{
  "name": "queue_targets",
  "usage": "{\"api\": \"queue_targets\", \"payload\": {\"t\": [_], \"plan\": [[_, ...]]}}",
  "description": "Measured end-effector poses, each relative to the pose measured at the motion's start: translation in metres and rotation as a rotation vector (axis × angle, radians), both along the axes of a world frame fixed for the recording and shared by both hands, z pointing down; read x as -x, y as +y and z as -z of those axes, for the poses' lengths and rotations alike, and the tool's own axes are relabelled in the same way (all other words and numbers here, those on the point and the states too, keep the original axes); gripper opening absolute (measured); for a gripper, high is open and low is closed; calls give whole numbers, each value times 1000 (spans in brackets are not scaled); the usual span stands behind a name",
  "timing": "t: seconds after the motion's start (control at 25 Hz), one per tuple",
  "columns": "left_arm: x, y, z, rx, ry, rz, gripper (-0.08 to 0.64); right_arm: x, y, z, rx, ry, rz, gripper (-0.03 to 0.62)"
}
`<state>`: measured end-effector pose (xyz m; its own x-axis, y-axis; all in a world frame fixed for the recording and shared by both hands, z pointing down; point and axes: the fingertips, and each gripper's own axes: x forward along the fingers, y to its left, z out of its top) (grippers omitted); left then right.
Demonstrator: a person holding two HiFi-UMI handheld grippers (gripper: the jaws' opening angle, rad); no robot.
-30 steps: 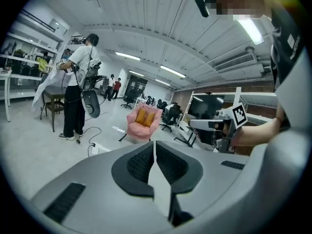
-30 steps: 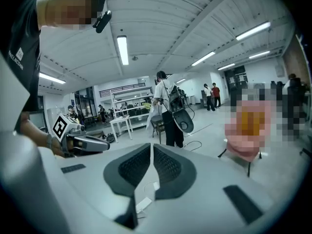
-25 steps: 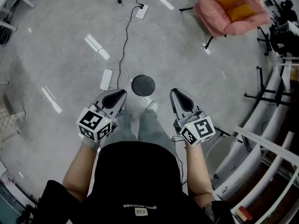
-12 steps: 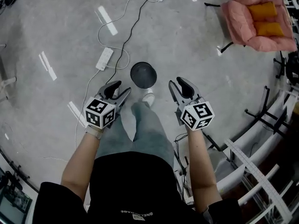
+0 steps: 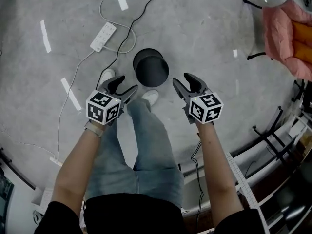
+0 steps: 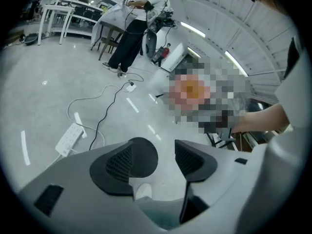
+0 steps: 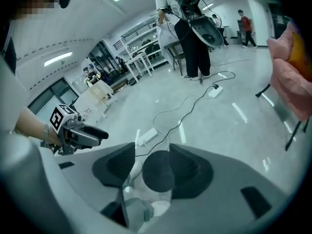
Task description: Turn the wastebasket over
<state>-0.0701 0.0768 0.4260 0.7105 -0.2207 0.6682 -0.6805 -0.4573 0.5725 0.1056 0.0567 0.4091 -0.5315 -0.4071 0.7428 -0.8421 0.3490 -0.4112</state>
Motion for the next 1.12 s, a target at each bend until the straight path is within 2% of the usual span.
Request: {"api": "queue_targets", "payload": {"t": [0.28, 0.56, 0.72, 0.88, 1.12], "plan": [[-9, 13, -122, 115, -4, 22, 278, 3, 10, -121, 122, 23, 56, 242], [-13, 14, -212, 171, 6, 55, 281, 1, 21, -210, 221, 36, 96, 266], [-18, 15, -238, 170, 61, 55, 279, 0, 24, -243, 250, 23, 90, 267], [-25, 8, -247, 158, 135, 60, 279, 8, 22, -259, 239, -2, 116, 265], [-27, 8, -251, 132, 135, 10, 271, 11, 21, -261, 230, -74, 109, 264]]}}
